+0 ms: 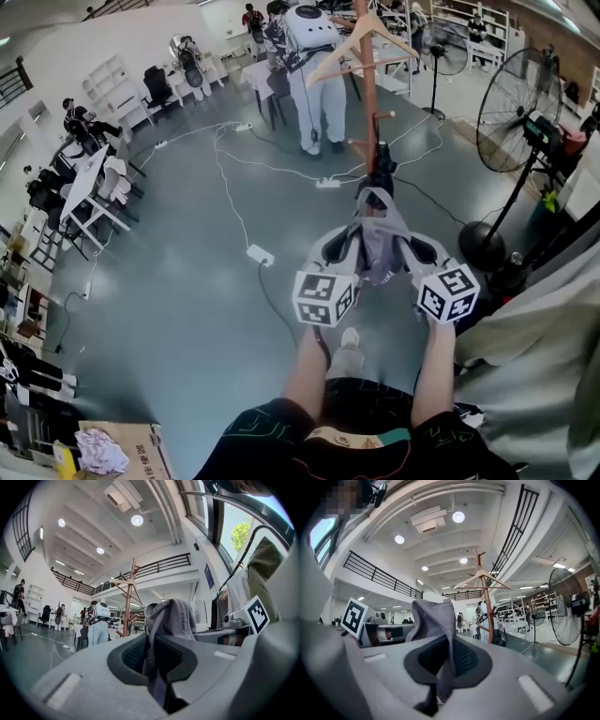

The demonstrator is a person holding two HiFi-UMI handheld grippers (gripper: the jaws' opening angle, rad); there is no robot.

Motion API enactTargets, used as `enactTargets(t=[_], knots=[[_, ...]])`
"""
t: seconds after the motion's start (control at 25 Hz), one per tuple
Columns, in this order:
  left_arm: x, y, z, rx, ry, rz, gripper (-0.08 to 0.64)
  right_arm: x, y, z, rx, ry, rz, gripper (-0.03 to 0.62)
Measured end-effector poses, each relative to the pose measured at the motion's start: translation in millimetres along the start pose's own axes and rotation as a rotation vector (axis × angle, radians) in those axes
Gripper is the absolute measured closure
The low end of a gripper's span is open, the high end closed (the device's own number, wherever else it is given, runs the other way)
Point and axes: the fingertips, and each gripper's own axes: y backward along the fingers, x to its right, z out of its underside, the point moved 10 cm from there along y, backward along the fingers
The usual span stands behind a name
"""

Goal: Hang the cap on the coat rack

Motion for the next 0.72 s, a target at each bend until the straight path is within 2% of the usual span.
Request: enactTargets(t=[0.28, 0.72], knots=[[-28, -16, 0, -0.018, -0.001, -0.009, 0.520, 5, -29, 2, -0.015, -0.013, -0.004, 0.574], [-55, -69, 16, -0.097, -0.022, -0.003, 0.519, 49, -71, 22, -0.030, -0.101, 0.014, 0.574]])
